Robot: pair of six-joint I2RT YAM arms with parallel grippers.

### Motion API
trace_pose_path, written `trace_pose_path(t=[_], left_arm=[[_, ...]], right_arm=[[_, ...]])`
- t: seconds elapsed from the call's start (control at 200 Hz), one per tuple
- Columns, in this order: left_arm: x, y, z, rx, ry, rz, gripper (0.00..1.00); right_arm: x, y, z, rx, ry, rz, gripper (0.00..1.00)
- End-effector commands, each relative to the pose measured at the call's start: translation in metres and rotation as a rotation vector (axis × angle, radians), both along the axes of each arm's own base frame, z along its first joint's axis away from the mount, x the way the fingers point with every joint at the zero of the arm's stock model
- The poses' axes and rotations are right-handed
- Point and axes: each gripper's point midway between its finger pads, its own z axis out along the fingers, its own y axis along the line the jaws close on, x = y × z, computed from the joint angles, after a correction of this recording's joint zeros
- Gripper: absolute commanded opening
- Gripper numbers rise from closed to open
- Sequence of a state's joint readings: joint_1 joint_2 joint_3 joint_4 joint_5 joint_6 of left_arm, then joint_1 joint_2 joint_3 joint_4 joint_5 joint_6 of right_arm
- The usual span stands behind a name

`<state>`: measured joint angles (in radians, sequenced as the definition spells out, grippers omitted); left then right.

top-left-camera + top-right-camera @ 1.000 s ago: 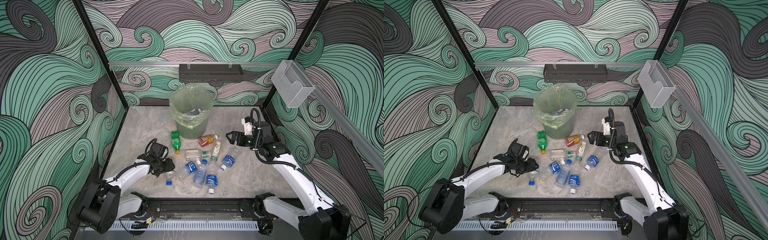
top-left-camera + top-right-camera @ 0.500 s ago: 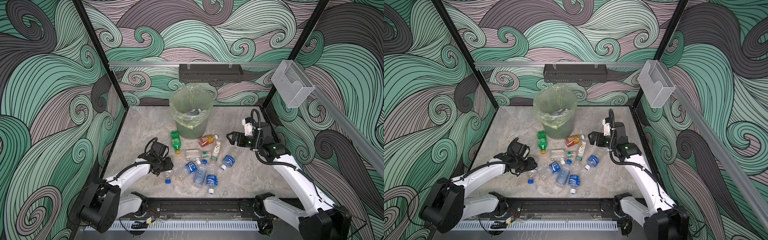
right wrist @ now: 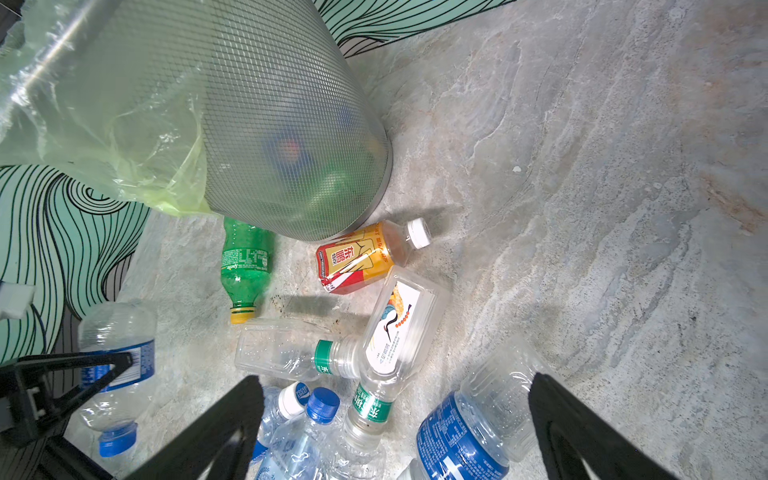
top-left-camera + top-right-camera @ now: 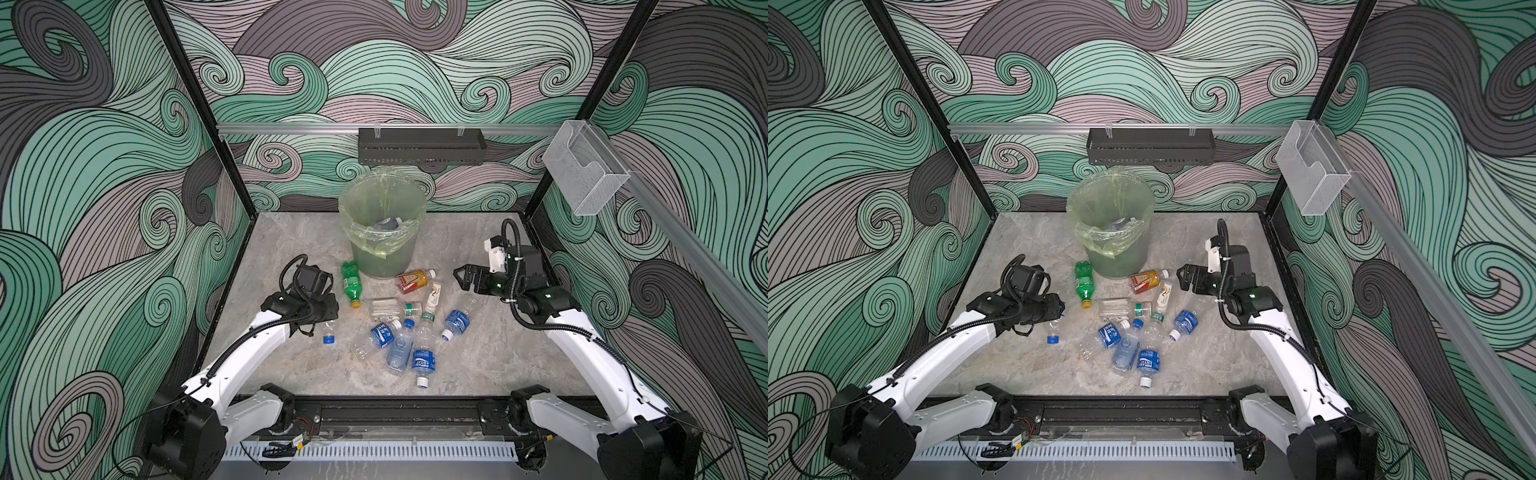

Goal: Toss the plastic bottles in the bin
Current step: 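Carry the Pepsi bottle over the bin with left gripper and release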

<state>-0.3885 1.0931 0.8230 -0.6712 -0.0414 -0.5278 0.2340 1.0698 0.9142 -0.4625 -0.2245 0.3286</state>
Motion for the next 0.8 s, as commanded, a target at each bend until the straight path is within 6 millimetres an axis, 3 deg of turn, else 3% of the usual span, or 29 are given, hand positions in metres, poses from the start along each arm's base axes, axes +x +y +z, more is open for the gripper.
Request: trace_pose_path(t=[0.0,0.28,0.375,0.455,0.555,0.731,0.796], left_arm=[[0.002,0.014,0.031,0.076,-0.072,-0.002,0.44],[0.020,0.011,0.101,0.042,-0.310,-0.025,0.44],[0.028,0.005,0.120,0.027,-0.339,-0.042,0.44],[0.040,-0.004,0.149,0.007,-0.391,-0.070,0.44],[0.066,-0.027,0.196,-0.065,-0.484,-0.127,0.45],[0.122,-0.089,0.293,-0.276,-0.653,-0.273,0.45],[0.148,-0.107,0.300,-0.305,-0.632,-0.299,0.50]], right_arm=[[-0.004,-0.009,-0.010,-0.037,0.028,-0.025,1.00],[-0.009,-0.014,-0.025,-0.055,0.065,-0.045,1.00],[-0.010,-0.014,-0.029,-0.055,0.075,-0.048,1.00],[-0.011,-0.014,-0.033,-0.058,0.090,-0.050,1.00],[-0.014,-0.014,-0.042,-0.063,0.123,-0.046,1.00],[-0.021,-0.014,-0.053,-0.039,0.168,-0.065,0.99],[-0.025,-0.013,-0.052,-0.024,0.165,-0.067,0.99]])
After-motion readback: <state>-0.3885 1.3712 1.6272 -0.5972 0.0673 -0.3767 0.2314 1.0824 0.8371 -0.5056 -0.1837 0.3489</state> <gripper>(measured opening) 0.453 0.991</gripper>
